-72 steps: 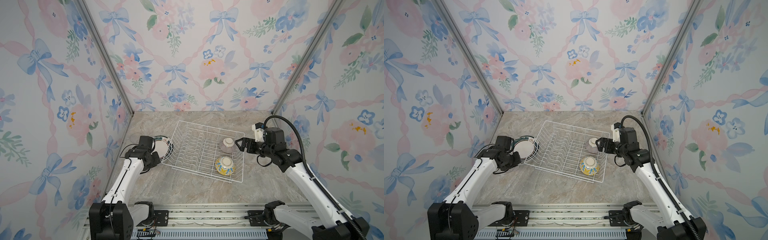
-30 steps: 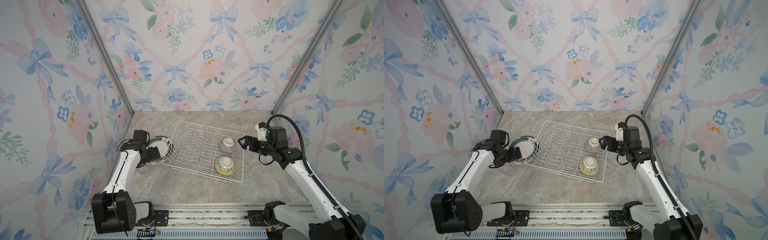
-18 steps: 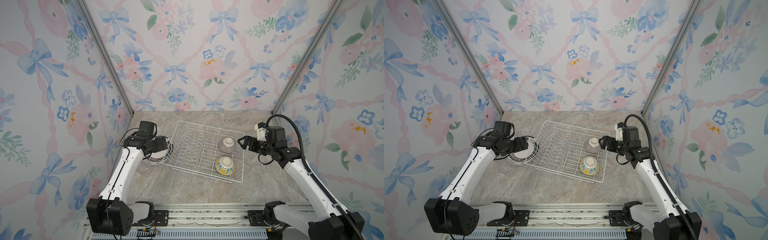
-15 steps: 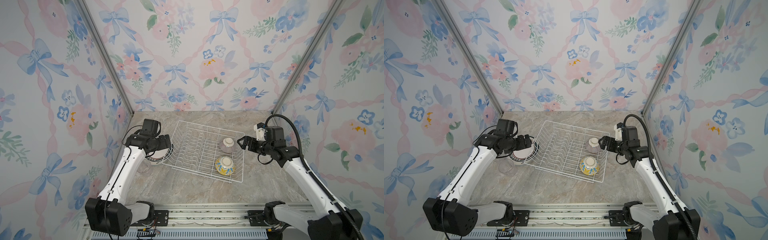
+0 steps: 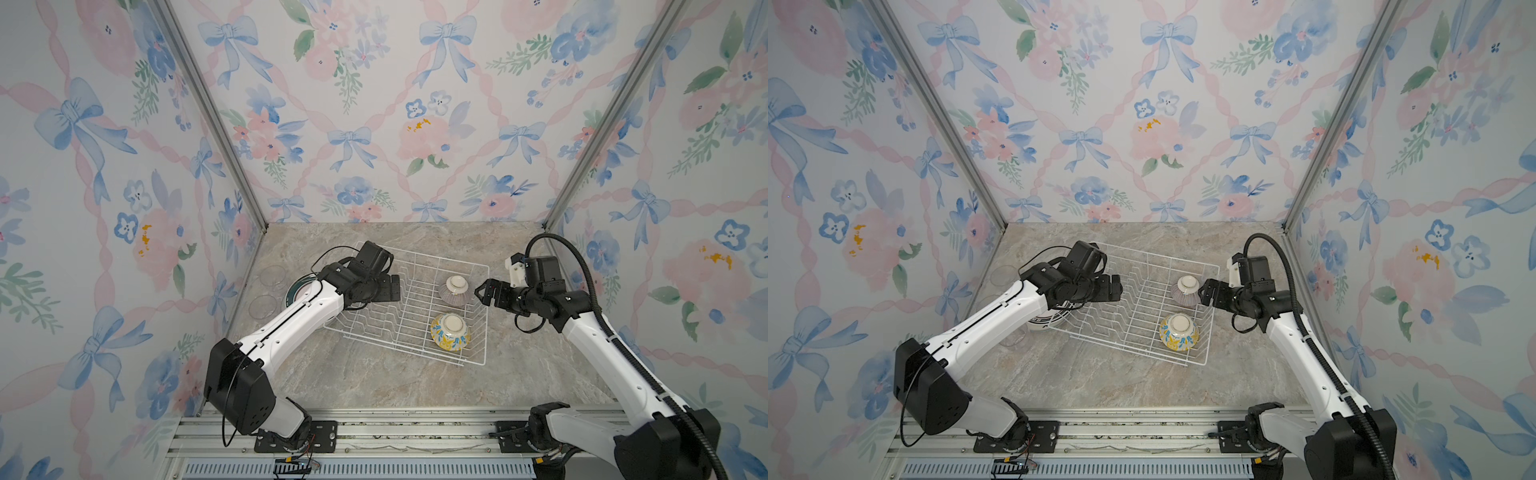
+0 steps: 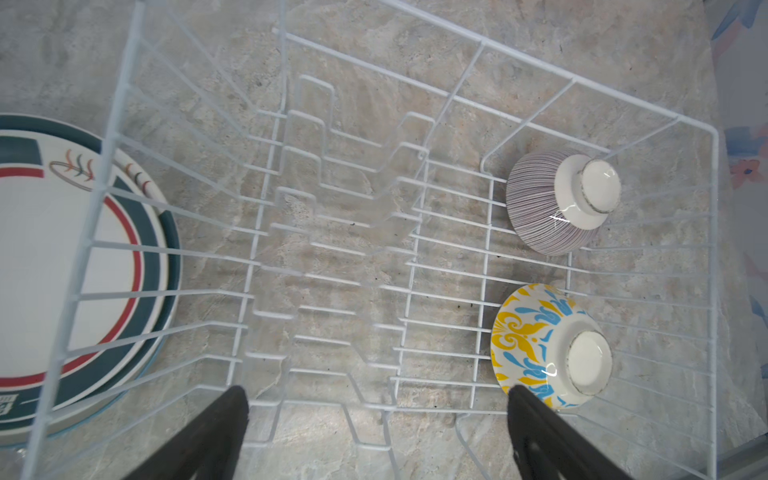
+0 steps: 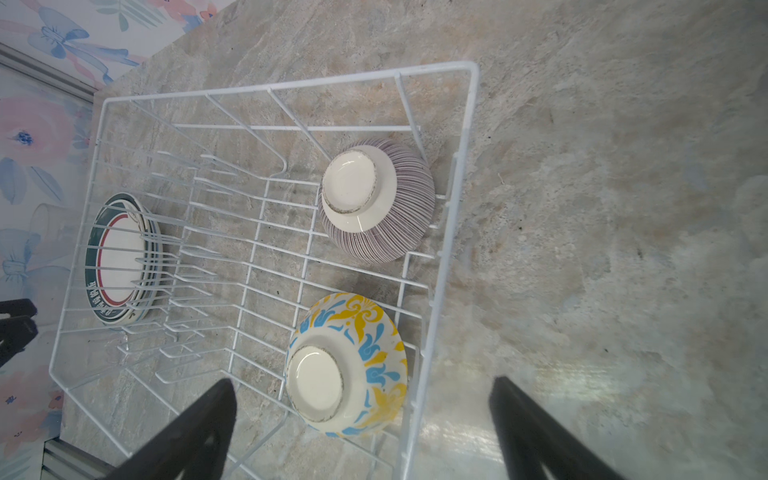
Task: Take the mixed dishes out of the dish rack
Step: 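Lower the left gripper onto the yellow-blue patterned bowl to grasp it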
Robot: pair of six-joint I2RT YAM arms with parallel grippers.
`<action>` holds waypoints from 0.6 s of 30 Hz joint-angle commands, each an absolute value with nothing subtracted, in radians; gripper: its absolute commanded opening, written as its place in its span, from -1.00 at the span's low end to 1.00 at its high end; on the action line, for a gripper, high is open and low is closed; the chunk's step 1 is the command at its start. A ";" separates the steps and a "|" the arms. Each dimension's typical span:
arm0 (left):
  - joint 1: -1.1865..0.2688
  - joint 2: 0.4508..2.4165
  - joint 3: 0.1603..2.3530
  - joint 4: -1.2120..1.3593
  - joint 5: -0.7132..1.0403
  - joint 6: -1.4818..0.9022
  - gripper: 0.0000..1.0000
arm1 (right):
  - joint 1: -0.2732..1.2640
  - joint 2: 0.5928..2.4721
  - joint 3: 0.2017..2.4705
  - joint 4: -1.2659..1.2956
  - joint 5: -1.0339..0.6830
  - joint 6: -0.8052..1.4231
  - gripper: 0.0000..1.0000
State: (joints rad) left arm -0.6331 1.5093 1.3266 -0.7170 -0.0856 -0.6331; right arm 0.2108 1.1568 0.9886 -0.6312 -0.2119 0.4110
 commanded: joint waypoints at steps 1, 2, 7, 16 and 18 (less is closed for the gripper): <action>-0.658 1.564 1.350 -0.649 -0.087 -0.654 0.96 | 0.233 1.160 0.957 -0.673 -0.153 0.420 0.99; -0.662 1.578 1.352 -0.640 -0.076 -0.653 0.96 | 0.234 1.170 0.952 -0.671 -0.148 0.420 0.97; -0.689 1.635 1.370 -0.601 -0.036 -0.645 0.96 | 0.245 1.218 0.935 -0.650 -0.100 0.426 0.70; -0.716 1.683 1.382 -0.568 0.002 -0.638 0.96 | 0.250 1.275 0.939 -0.614 -0.030 0.439 0.26; -0.718 1.683 1.381 -0.565 0.005 -0.635 0.96 | 0.250 1.294 0.950 -0.618 -0.015 0.435 0.20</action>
State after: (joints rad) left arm -0.7151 1.6676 1.3617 -0.5728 -0.0116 -0.6369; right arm 0.2390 1.2705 0.9337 -0.6231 -0.0574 0.4351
